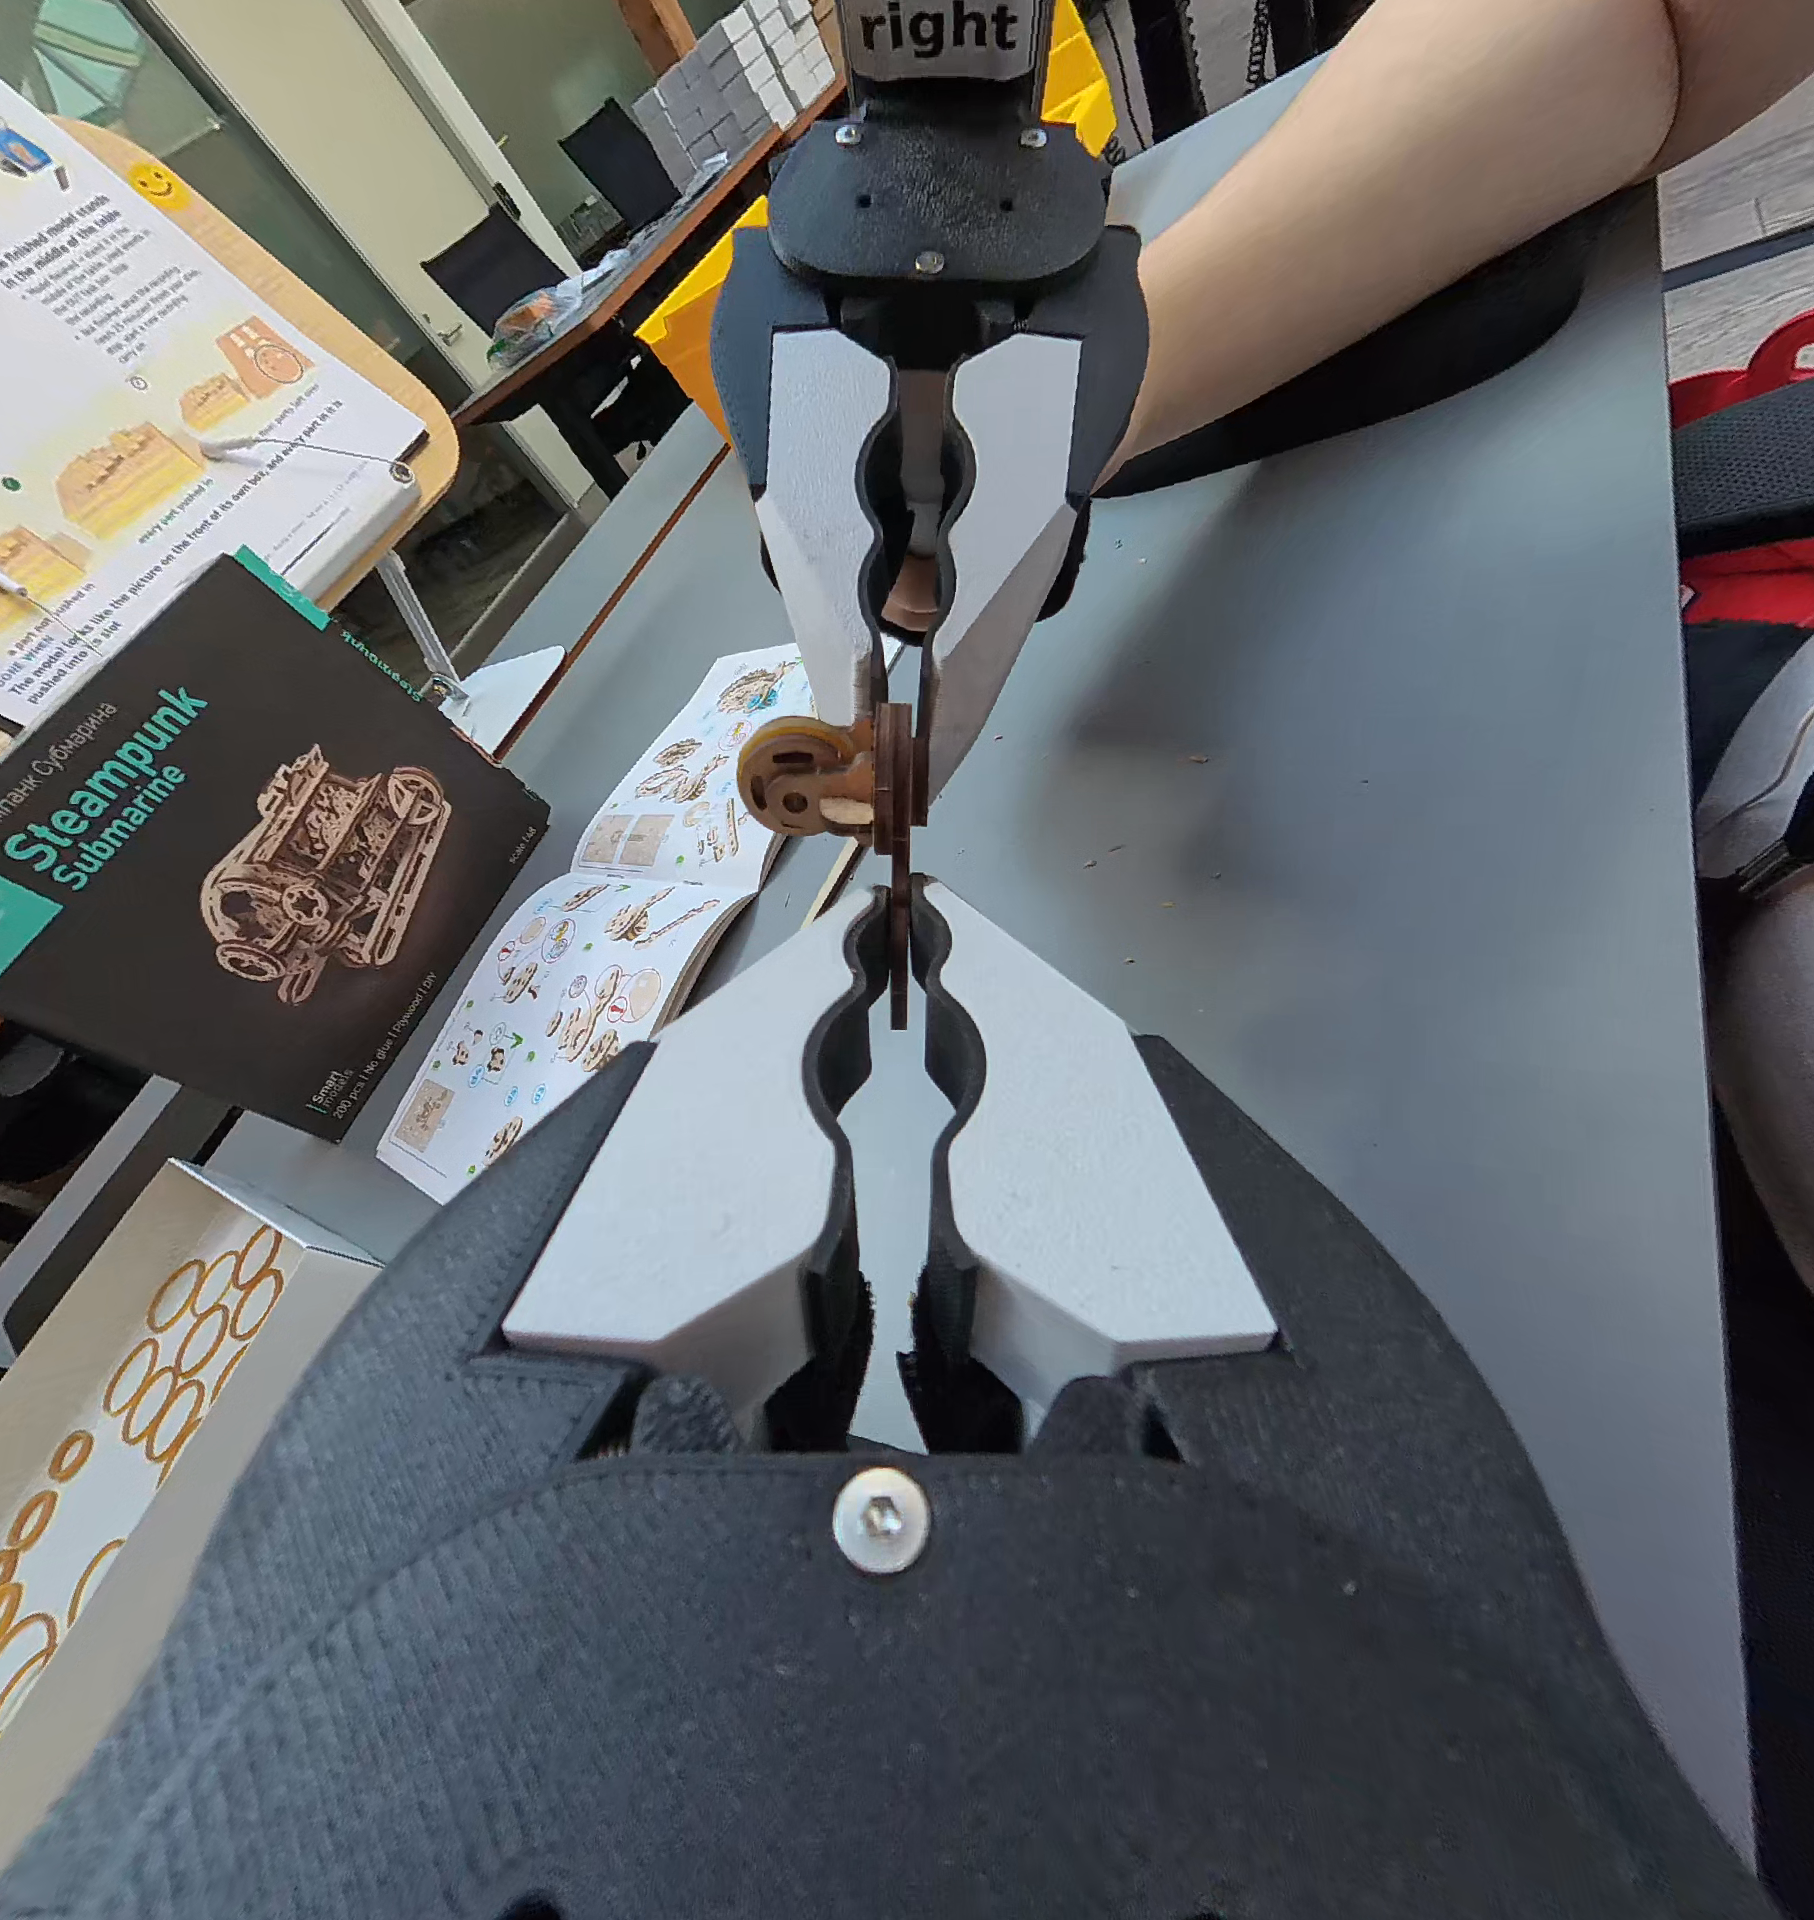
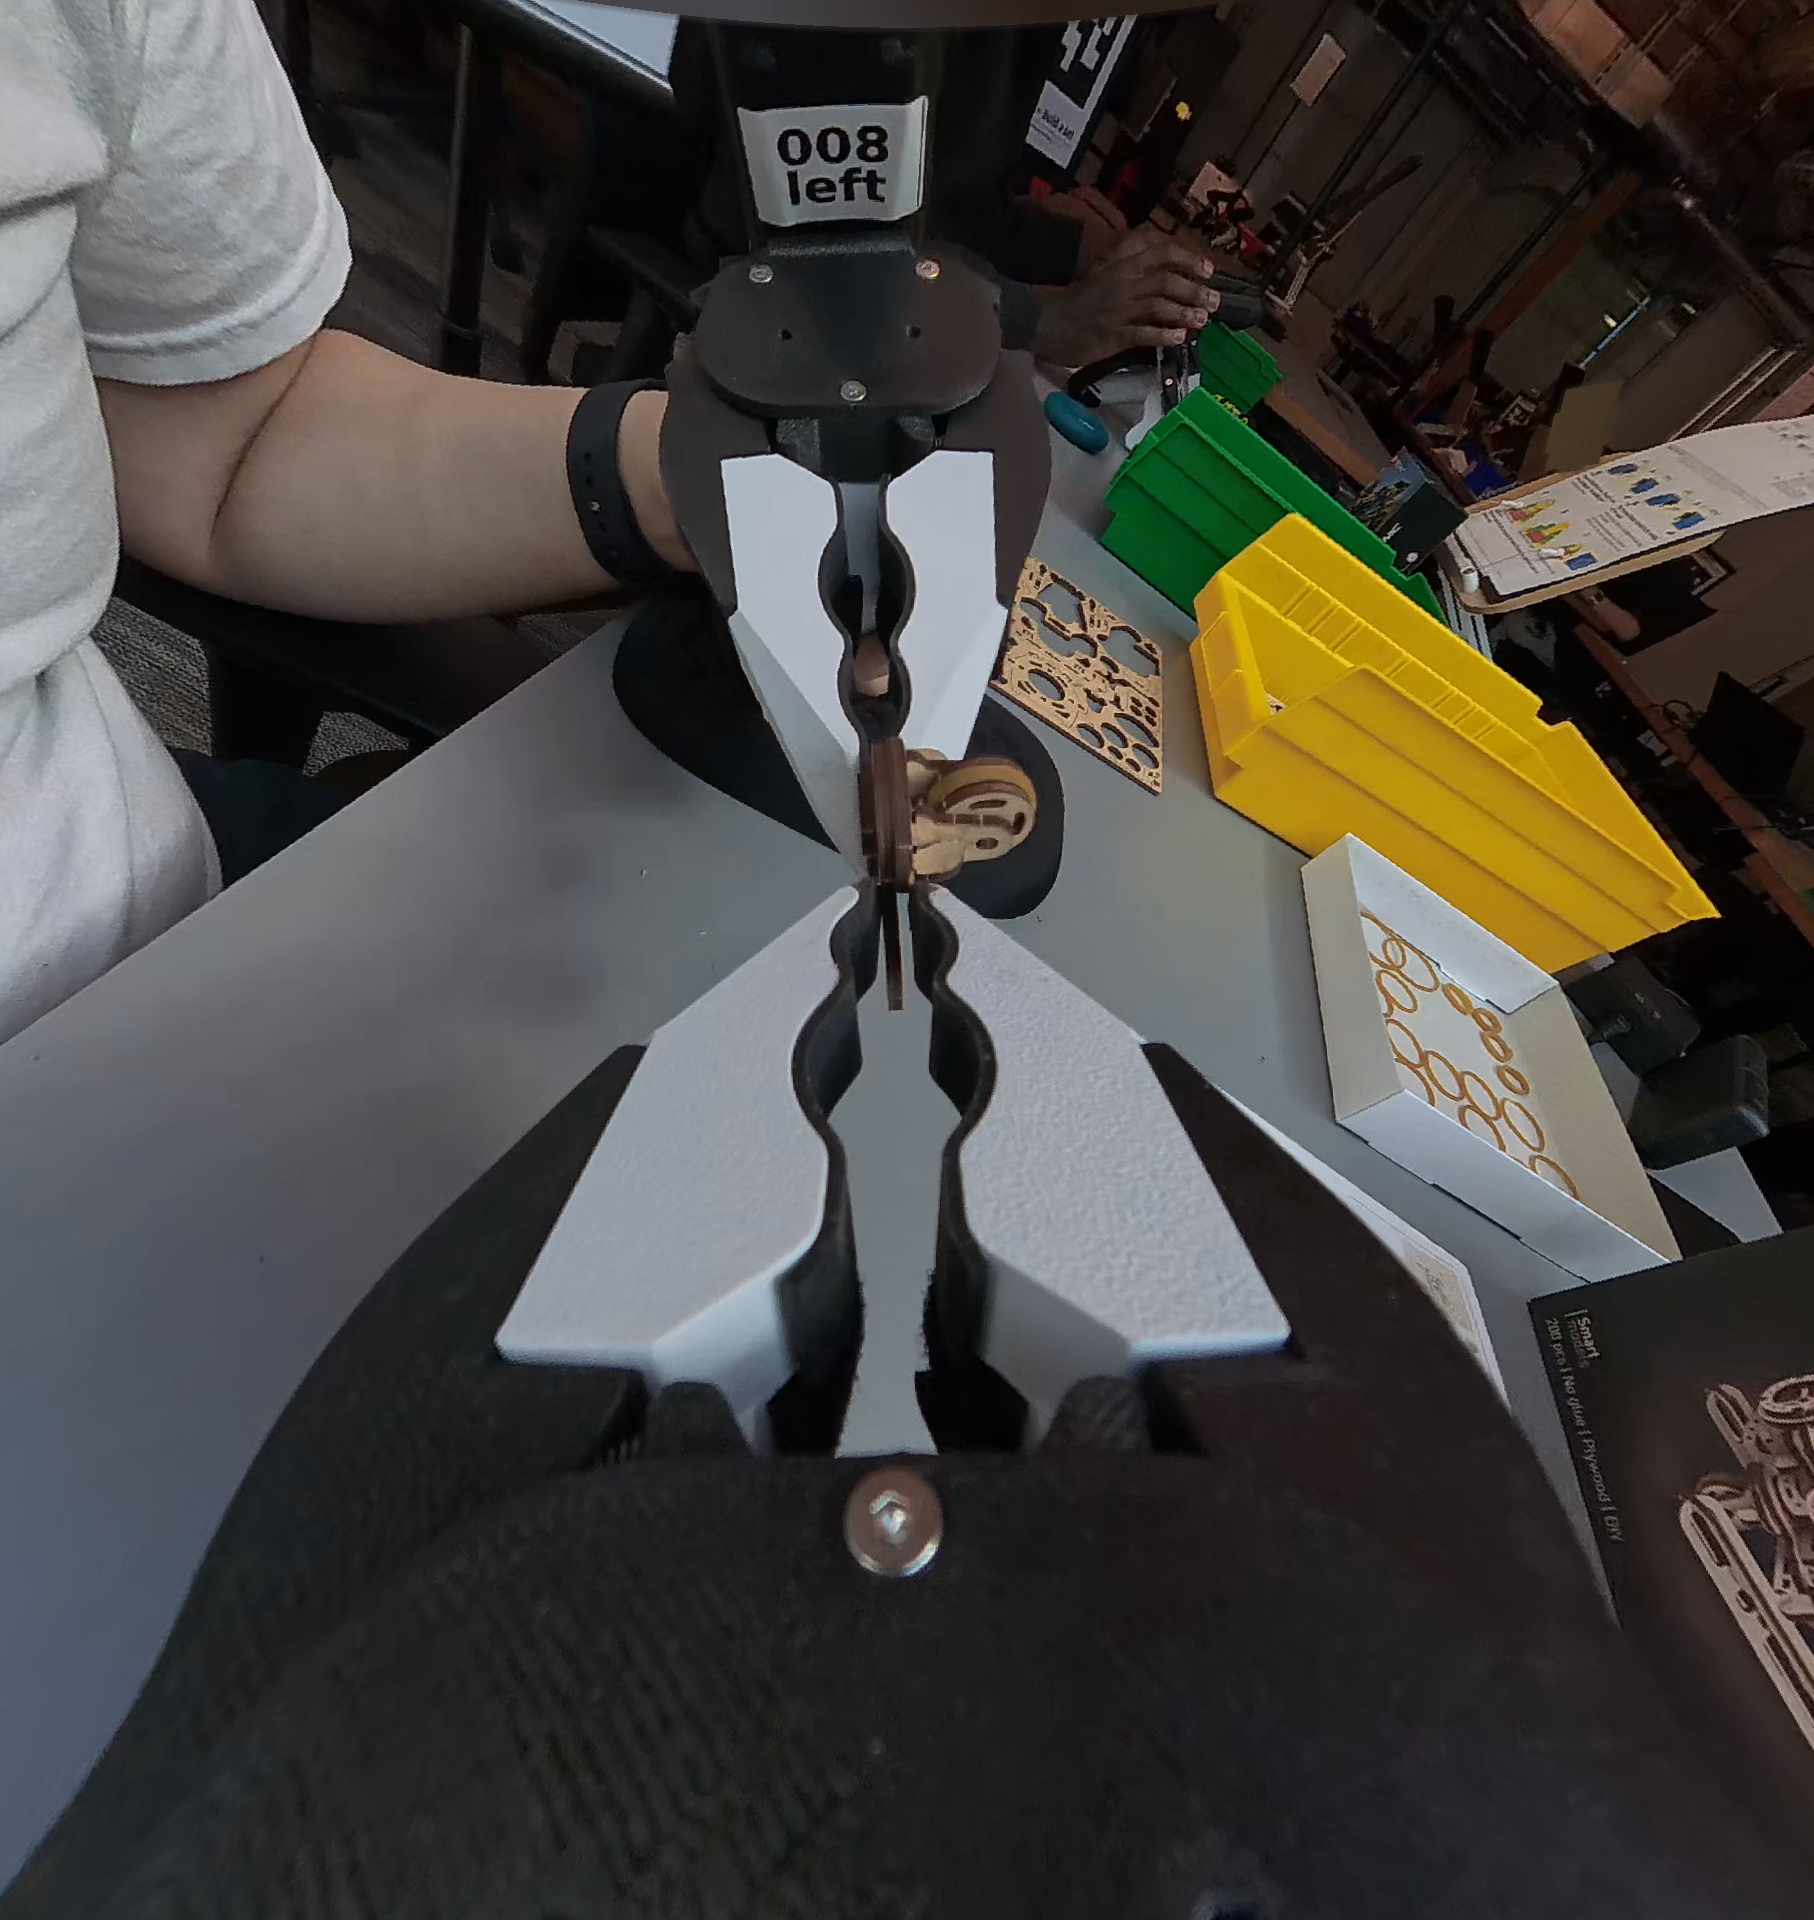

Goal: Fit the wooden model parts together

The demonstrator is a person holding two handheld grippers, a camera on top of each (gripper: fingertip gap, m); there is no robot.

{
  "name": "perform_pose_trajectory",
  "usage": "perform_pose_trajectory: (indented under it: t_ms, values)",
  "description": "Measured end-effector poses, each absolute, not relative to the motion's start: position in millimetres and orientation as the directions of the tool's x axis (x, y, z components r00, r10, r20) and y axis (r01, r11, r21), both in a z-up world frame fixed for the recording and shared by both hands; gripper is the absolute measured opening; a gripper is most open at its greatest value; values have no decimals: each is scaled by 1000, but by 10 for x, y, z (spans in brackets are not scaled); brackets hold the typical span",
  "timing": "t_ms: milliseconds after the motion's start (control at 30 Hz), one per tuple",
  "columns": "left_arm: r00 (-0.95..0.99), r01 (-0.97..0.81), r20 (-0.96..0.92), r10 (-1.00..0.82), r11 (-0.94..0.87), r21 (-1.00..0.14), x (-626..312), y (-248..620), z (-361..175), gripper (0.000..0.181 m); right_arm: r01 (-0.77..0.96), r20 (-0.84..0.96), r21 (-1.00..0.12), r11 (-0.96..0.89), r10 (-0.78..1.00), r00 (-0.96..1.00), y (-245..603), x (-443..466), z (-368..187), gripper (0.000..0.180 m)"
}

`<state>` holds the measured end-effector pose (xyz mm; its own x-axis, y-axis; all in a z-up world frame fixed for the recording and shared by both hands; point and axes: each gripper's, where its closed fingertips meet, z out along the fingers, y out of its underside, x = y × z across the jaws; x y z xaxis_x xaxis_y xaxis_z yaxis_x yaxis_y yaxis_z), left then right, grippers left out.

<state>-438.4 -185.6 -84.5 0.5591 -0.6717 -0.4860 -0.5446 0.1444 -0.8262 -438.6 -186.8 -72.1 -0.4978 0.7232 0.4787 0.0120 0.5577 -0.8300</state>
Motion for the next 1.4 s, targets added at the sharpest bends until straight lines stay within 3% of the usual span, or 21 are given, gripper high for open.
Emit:
perform_pose_trajectory:
  t_ms: [367,600,833,1233,1400]
  values:
    - [518,-501,-447,-730,165,-850,-4337,-1958,-849,0,2,360,-889,458,701,-615,-1963,-4225,-647,17]
    - [437,-550,-563,-701,287,-784,-4231,-2029,-879,0,-4,265,-940,340,725,-635,-1973,-4184,-503,25]
    - [448,-545,-526,-723,245,-802,-4227,-2018,-912,0,-14,317,-916,401,702,-638,-2086,-4190,-562,26]
    - [573,-434,-365,-734,107,-895,-4339,-1911,-811,0,-48,595,-770,636,689,-415,-1979,-4325,-483,21]
    - [639,-465,-417,-646,107,-879,-4432,-1798,-751,0,-5,515,-834,552,775,-365,-1861,-4398,-436,24]
